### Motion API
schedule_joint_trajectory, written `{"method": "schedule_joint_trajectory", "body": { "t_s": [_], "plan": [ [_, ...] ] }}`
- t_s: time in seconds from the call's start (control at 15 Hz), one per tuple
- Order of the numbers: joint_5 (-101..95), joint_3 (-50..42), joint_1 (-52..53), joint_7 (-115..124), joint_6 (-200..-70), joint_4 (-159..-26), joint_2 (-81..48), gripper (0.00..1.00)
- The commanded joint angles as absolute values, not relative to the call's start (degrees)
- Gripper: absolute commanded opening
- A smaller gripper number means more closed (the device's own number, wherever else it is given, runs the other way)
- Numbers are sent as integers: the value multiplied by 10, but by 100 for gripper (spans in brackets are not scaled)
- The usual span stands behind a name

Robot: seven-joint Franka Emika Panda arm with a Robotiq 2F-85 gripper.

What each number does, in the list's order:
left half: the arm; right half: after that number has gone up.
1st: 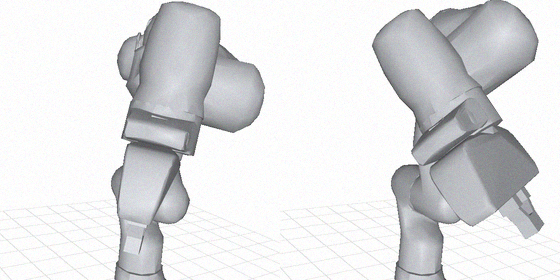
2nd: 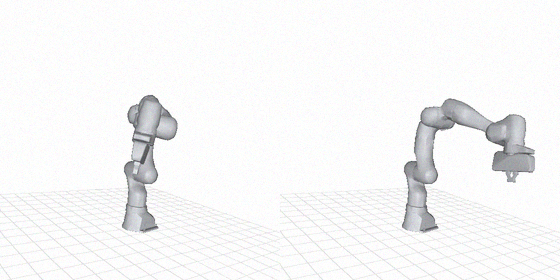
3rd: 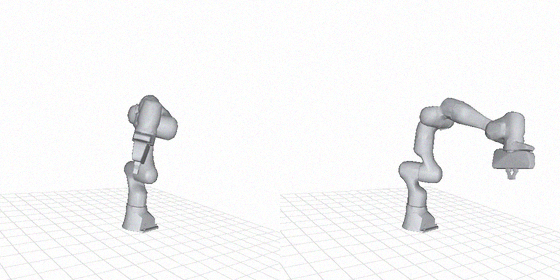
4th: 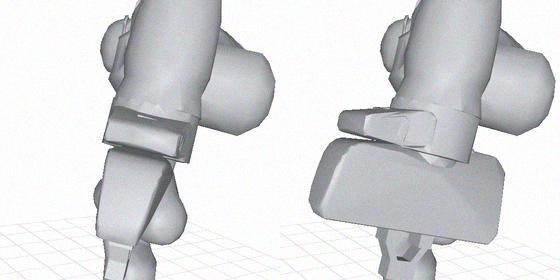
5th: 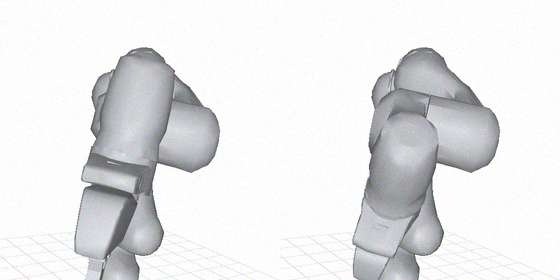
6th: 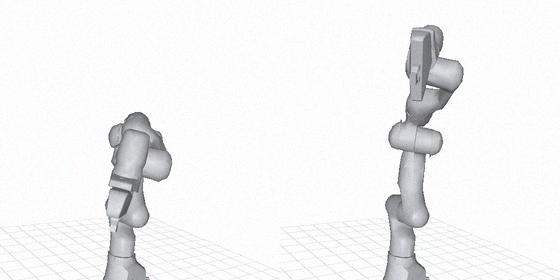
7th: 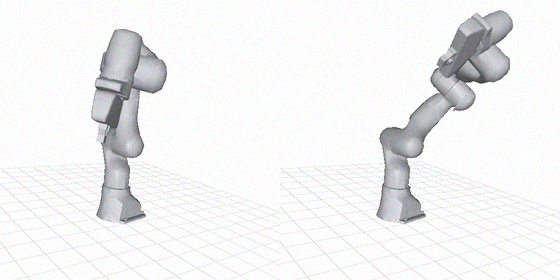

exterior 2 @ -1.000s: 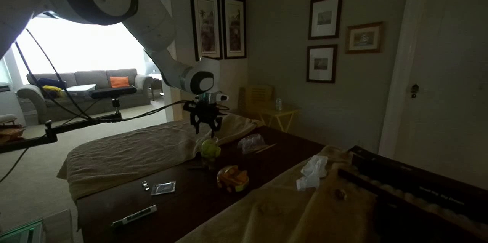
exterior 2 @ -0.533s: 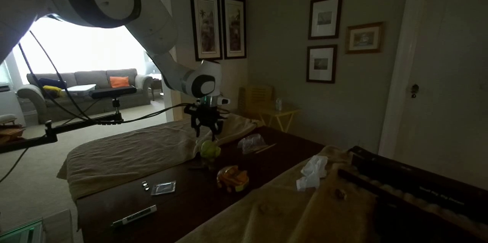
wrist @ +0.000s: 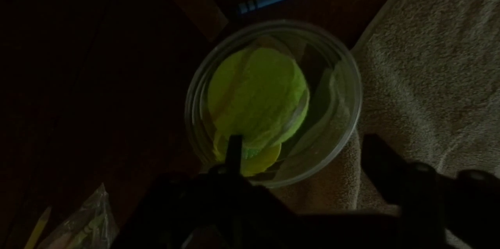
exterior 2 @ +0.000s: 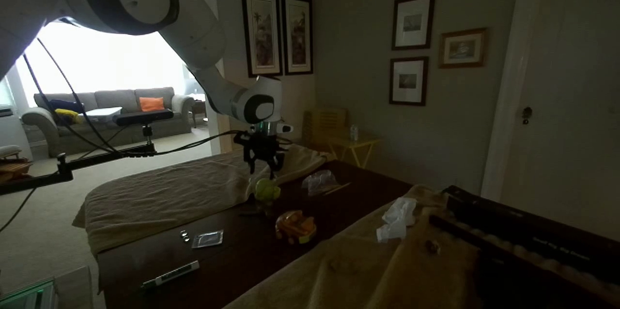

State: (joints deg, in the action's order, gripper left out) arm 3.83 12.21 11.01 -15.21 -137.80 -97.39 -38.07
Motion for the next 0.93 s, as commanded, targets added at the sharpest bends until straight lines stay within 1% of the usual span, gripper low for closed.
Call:
{"method": "schedule_joint_trajectory", "body": {
  "t_s": [0.0, 0.4, 0.67, 0.87],
  "plan": [
    [29, 122, 114, -122, -1382, -1002, -348, 79],
    [26, 115, 131, -74, -1379, -1048, -290, 78],
    [28, 111, 131, -43, -1342, -1088, -263, 79],
    [26, 106, 126, -39, -1316, -1094, -266, 78]
  ]
}}
